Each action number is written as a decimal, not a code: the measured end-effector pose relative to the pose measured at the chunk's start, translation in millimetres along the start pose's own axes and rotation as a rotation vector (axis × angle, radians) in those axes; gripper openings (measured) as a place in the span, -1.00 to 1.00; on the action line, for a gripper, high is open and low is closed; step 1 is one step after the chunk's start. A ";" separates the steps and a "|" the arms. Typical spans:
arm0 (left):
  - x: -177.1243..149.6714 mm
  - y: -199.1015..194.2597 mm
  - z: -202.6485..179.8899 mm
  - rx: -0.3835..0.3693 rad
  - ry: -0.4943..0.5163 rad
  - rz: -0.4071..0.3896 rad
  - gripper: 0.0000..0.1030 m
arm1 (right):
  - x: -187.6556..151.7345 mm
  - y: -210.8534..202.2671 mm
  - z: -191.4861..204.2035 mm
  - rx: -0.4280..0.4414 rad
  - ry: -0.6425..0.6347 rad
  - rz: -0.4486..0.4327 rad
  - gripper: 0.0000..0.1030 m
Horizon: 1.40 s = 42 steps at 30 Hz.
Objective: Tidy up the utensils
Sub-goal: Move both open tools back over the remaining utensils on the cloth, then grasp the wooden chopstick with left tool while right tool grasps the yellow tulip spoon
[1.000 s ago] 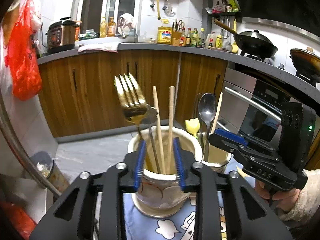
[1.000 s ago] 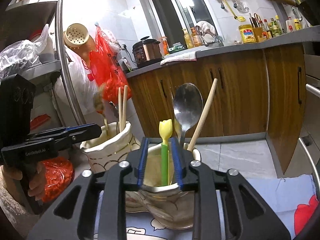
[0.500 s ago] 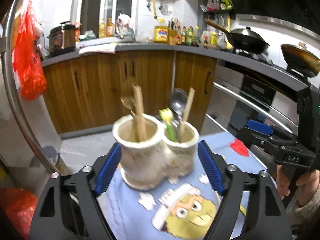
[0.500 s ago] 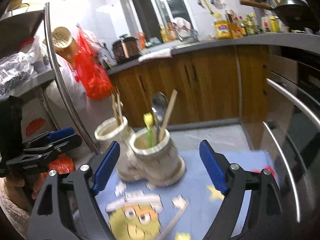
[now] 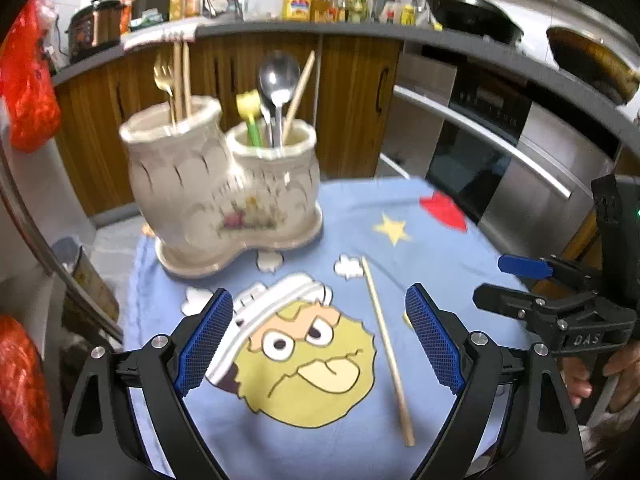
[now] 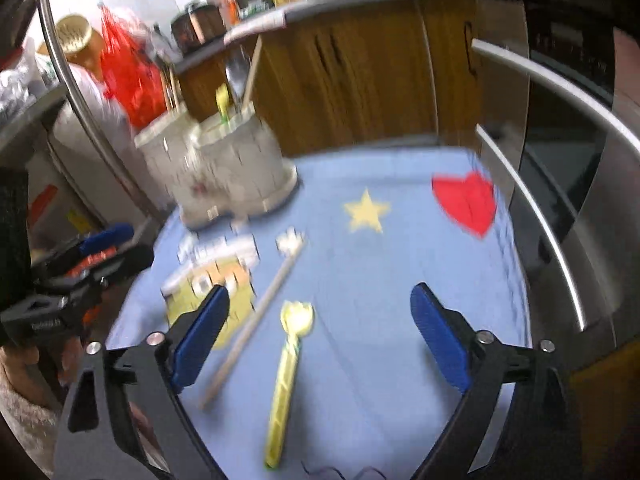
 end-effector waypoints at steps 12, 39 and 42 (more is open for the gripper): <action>-19.7 34.1 -14.5 -0.027 0.041 0.063 0.71 | -51.0 29.8 21.5 0.013 -0.159 0.182 -0.38; -25.1 86.8 -50.5 -0.086 0.109 0.189 0.01 | -14.6 18.2 -26.5 -0.081 -0.044 0.062 -0.81; -23.8 90.2 -58.2 -0.059 0.152 0.185 -0.20 | -16.2 20.0 -23.2 -0.071 -0.045 0.064 -0.81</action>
Point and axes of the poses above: each gripper's, at about its wrist camera, not at the fingertips, and y roughly the way its jaws point, z to its left, x to its top, the point moved 5 cm from there along y, roughly the way its jaws point, and after that the axes turned 6 degrees about y, right-handed, at the moved point
